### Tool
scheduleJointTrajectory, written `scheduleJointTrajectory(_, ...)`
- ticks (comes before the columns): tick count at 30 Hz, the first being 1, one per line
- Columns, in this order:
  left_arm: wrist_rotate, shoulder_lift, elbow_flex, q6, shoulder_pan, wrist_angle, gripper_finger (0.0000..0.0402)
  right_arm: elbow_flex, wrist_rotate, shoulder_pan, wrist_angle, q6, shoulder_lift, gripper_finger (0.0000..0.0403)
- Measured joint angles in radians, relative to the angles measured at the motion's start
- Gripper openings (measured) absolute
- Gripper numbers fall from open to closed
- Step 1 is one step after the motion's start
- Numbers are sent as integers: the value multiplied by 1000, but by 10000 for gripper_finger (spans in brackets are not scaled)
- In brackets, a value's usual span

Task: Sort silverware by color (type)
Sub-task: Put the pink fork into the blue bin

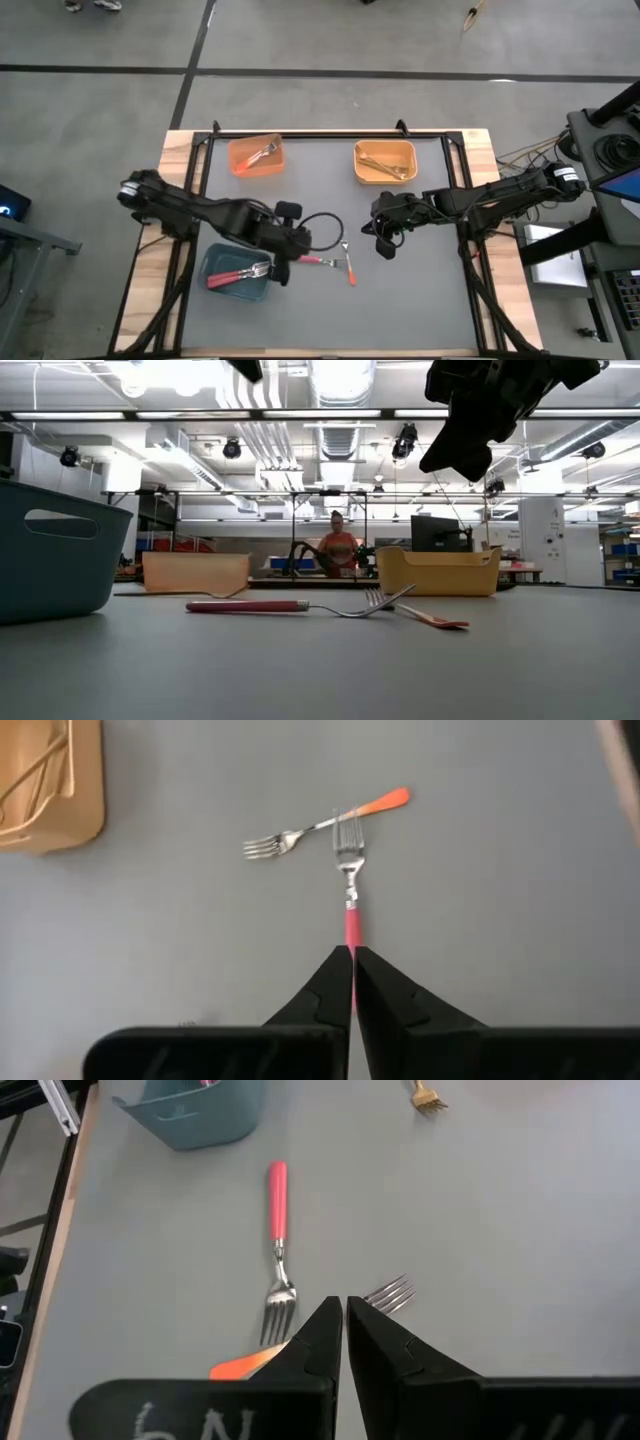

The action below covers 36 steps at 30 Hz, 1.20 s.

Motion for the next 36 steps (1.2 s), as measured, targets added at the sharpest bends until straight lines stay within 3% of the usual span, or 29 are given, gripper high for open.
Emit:
scheduleJointTrajectory(7,-1,12,-60,-21,-21,124,1,-4,9,0,-1,-2,12,13)
scheduleJointTrajectory(14,-43,23,-311,41,-14,478,0,-6,25,0,-1,-11,54,13)
scheduleJointTrajectory(21,-53,67,-506,-14,-6,770,0,-6,25,0,4,-10,72,13)
scheduleJointTrajectory(29,-54,141,-525,-7,10,801,7,-7,25,0,84,-55,77,13)
scheduleJointTrajectory(36,-53,255,-496,-36,16,795,73,-7,25,0,90,-46,77,13)
